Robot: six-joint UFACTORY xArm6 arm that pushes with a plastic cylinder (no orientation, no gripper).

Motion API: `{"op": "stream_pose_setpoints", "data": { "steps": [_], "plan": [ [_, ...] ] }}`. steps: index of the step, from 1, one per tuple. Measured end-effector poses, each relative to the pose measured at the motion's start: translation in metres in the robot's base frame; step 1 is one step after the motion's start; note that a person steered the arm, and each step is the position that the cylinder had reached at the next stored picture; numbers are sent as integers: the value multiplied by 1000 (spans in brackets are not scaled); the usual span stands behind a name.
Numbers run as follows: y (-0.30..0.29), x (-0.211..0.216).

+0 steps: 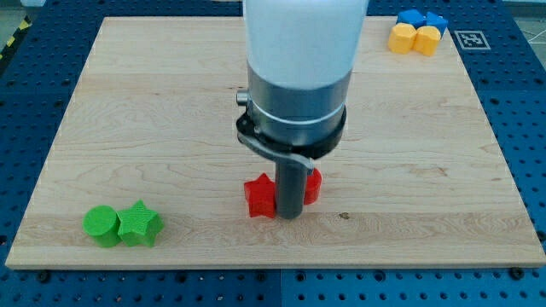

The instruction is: Slide the red circle and the red star towards the left side of the board

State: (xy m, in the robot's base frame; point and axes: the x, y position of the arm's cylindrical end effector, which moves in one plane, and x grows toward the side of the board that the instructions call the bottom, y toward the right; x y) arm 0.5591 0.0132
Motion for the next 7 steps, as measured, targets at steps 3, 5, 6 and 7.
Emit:
{"op": "stream_pose_setpoints", "data": {
  "steps": [3,5,6,7],
  "plan": [
    [26,58],
    [71,-6],
    [71,-36],
    [68,-72]
  ]
}}
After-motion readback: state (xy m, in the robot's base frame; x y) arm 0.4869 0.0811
